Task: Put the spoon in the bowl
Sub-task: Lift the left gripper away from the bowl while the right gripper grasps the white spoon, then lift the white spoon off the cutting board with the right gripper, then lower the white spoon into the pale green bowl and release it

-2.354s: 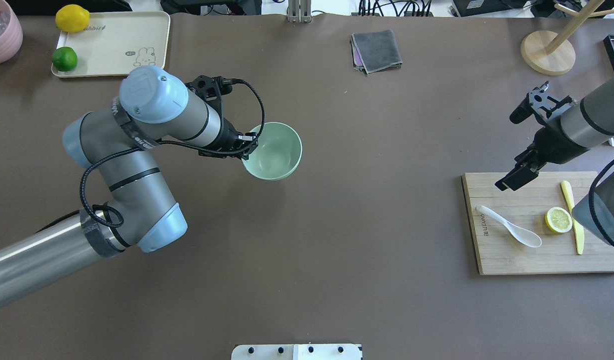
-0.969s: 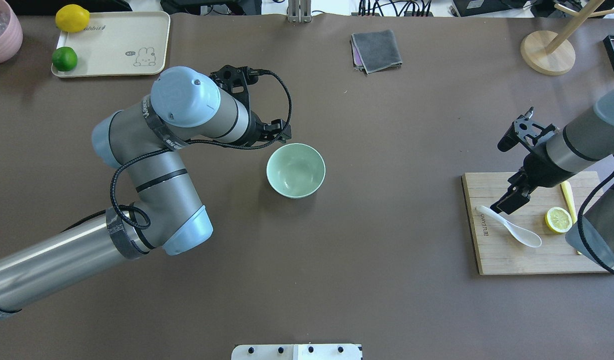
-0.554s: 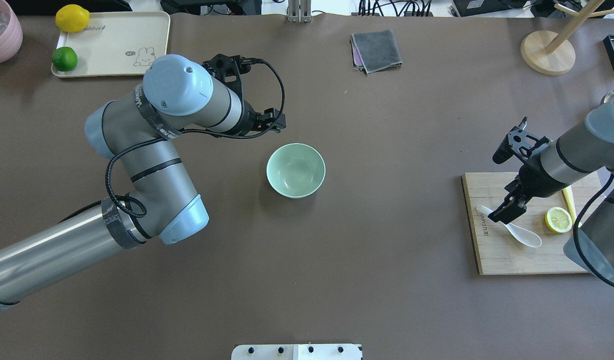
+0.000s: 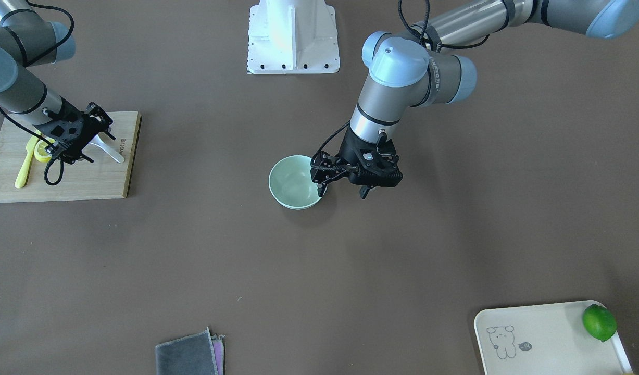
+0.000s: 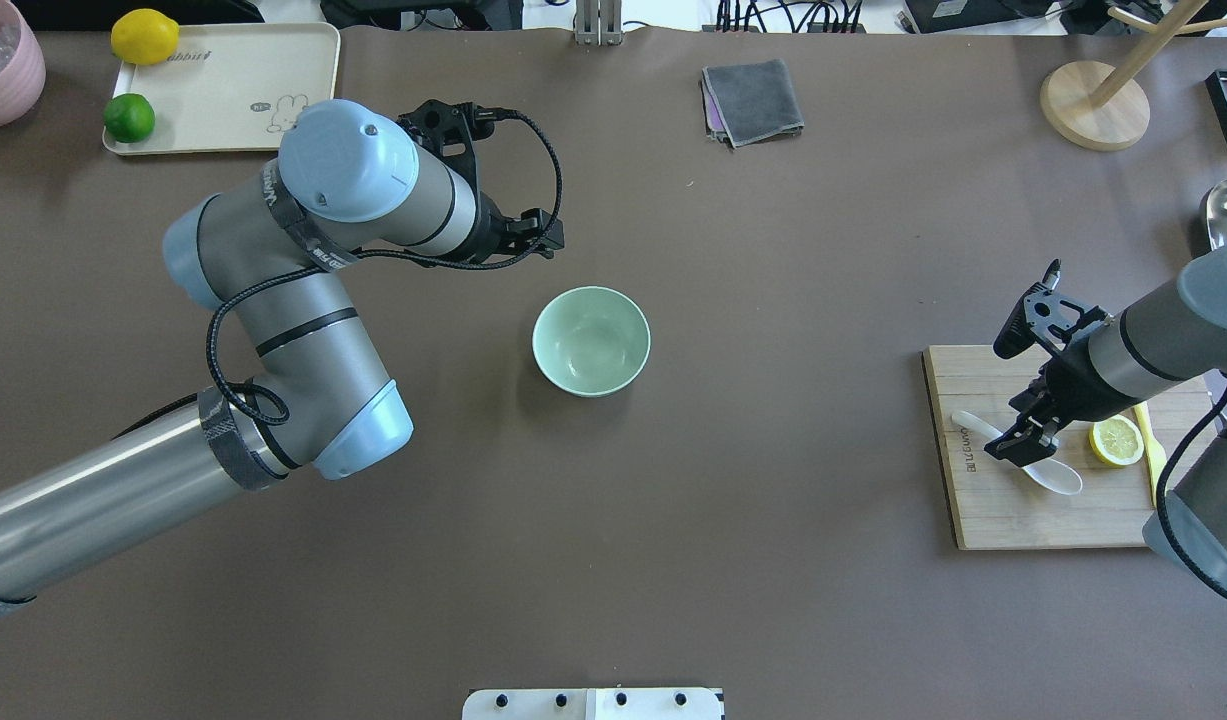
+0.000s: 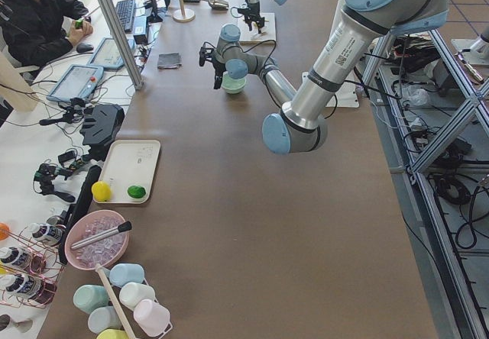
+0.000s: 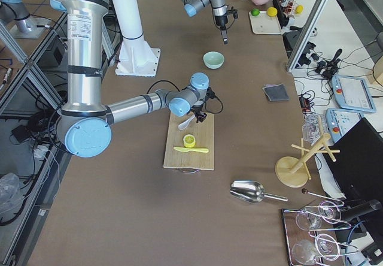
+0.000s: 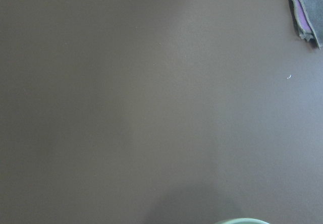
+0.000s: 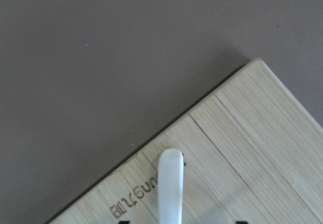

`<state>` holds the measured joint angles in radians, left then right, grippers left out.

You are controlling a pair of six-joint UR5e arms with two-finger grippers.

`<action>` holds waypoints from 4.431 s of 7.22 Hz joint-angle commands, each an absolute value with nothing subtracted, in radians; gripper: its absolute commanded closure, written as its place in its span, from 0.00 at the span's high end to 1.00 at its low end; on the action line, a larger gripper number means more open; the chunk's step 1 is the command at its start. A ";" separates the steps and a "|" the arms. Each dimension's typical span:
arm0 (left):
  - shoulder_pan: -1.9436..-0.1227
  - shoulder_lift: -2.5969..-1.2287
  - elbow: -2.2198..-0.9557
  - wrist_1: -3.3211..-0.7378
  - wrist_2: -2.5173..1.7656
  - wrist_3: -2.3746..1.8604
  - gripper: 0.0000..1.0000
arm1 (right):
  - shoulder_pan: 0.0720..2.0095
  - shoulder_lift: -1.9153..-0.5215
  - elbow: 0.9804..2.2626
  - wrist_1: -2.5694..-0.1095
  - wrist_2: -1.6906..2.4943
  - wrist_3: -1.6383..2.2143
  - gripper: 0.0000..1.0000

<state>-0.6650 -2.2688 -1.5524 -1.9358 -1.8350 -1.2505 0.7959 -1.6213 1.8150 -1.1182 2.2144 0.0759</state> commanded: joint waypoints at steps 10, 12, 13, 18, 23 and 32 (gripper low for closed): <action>-0.672 -2.260 -1.552 -1.960 -1.839 -1.252 0.98 | 0.753 -1.634 1.865 -1.117 2.151 0.164 0.00; -0.673 -2.261 -1.554 -1.960 -1.839 -1.252 0.98 | 0.770 -1.676 1.965 -1.129 2.169 0.169 0.00; -0.678 -2.260 -1.552 -1.959 -1.839 -1.249 0.98 | 0.769 -1.654 1.977 -1.129 2.168 0.211 0.00; -0.899 -2.028 -1.605 -2.043 -1.833 -0.948 0.98 | 0.755 -1.213 1.948 -1.317 2.148 0.716 0.00; -1.049 -1.876 -1.598 -2.094 -1.838 -0.734 0.98 | 0.700 -0.794 1.538 -1.319 1.922 1.029 0.00; -1.086 -1.853 -1.565 -2.091 -1.839 -0.594 0.98 | 0.552 -0.740 1.410 -1.173 1.741 1.140 1.00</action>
<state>-1.0856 -1.8525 -1.5648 -2.0908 -1.8393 -0.5938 0.5453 -0.7624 1.4030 -1.1680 1.7280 1.1234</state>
